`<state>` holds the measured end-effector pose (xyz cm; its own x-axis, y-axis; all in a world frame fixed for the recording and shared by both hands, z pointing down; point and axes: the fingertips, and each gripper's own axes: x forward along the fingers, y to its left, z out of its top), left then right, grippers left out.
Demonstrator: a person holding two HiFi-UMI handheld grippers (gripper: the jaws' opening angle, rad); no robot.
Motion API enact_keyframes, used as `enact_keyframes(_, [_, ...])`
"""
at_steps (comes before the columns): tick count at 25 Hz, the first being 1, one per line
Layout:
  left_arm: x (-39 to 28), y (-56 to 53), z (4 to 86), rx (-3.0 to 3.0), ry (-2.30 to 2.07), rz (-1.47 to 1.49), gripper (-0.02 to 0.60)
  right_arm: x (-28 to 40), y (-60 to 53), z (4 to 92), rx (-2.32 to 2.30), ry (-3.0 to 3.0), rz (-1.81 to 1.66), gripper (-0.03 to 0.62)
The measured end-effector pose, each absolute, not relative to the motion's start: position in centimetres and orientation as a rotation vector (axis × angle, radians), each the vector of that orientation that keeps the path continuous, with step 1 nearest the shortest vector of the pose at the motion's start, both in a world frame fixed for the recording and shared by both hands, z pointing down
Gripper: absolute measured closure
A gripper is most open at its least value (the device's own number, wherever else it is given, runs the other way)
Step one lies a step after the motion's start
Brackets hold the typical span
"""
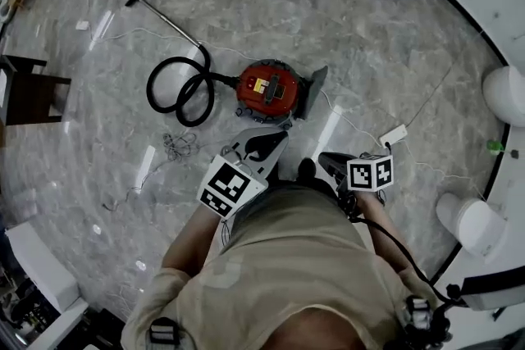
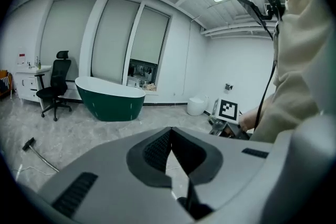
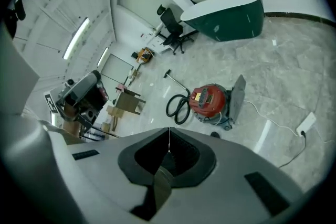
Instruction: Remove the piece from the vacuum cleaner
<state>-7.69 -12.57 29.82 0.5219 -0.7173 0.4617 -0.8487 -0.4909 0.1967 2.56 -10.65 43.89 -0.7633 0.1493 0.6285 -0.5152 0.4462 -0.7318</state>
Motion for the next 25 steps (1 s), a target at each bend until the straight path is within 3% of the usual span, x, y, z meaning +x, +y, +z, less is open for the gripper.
enact_keyframes(11, [-16.4, -15.0, 32.7, 2.345, -1.169, 0.394, 0.584, -4.0, -13.3, 46.9, 0.405, -1.945, 1.347, 0.592])
enact_keyframes(25, [-13.9, -18.8, 39.1, 2.218, -1.061, 0.489, 0.584, -3.0, -23.0, 62.0, 0.529, -1.847, 1.488, 0.592])
